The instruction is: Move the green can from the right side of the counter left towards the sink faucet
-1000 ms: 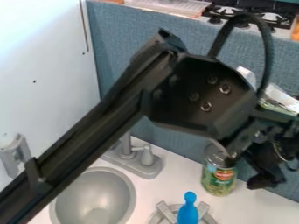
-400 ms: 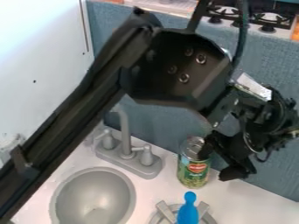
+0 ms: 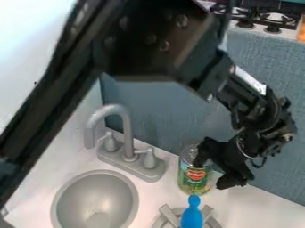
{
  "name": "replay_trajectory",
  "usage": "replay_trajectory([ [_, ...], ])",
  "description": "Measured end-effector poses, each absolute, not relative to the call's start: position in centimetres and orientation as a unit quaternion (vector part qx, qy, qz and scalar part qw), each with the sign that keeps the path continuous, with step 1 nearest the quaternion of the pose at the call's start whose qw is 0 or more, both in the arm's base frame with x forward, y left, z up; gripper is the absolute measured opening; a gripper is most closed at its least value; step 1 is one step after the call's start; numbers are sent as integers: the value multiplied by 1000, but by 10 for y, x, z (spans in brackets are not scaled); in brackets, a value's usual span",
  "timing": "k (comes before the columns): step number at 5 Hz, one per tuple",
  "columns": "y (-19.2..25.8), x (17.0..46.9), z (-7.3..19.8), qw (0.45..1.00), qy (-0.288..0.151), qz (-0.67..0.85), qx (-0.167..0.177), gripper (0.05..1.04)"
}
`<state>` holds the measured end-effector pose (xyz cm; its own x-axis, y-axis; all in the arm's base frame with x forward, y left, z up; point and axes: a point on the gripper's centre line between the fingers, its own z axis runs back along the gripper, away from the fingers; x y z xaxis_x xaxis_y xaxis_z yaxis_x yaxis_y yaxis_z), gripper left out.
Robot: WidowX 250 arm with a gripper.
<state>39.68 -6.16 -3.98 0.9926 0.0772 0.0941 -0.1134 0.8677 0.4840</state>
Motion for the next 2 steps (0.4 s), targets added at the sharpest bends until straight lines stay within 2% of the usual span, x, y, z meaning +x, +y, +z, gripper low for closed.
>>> replay_trajectory([
  [1, -70, 387, 4, 972, -70, 43, 219, 1001],
  [2, -97, 360, 44, 980, -77, 45, 180, 1001],
])
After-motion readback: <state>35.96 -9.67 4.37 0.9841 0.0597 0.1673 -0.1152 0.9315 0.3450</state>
